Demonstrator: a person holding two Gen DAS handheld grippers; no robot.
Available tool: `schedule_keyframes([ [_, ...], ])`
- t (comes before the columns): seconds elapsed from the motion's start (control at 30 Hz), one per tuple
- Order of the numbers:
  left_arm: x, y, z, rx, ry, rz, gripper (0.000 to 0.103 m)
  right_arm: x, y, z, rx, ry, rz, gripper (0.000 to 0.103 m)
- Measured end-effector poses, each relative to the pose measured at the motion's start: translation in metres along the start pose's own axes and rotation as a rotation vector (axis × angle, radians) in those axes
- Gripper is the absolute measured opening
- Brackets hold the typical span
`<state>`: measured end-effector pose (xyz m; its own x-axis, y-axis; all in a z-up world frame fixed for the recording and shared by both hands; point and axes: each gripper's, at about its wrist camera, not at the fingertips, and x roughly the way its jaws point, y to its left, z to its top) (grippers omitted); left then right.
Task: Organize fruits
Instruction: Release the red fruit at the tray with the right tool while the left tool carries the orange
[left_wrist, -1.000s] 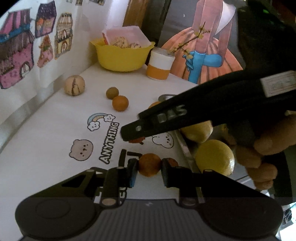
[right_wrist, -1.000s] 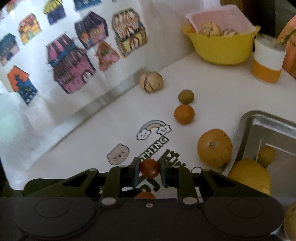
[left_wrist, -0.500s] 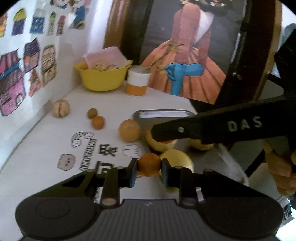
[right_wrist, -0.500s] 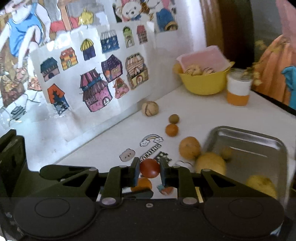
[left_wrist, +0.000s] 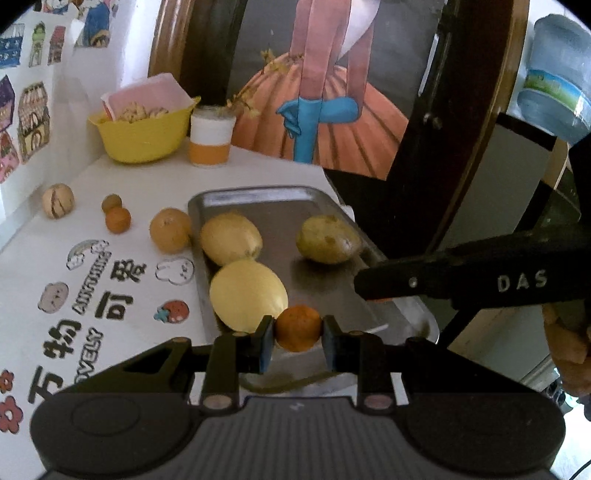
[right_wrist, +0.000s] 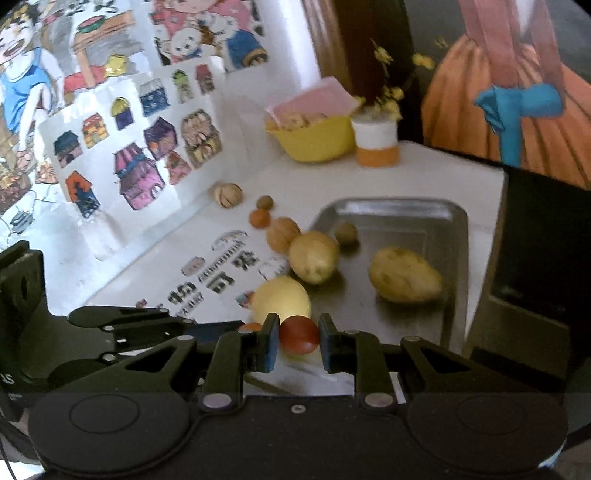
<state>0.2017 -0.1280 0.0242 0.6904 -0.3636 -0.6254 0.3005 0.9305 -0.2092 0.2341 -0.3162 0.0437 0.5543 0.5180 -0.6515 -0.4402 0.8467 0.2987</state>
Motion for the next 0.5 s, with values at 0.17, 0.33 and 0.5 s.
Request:
schedule_keyframes([
  [0.17, 0.007, 0.001, -0.005, 0.003, 0.032, 0.025, 0.030, 0.022, -0.009, -0.016, 0.028, 0.032, 0.015, 0.024],
  [0.33, 0.014, 0.007, -0.008, -0.005, 0.058, 0.047, 0.030, 0.039, -0.012, -0.022, 0.018, 0.038, 0.009, 0.024],
  [0.5, 0.019, 0.010, -0.010, -0.005, 0.076, 0.053, 0.030, 0.047, -0.013, -0.025, 0.003, 0.037, -0.005, 0.025],
])
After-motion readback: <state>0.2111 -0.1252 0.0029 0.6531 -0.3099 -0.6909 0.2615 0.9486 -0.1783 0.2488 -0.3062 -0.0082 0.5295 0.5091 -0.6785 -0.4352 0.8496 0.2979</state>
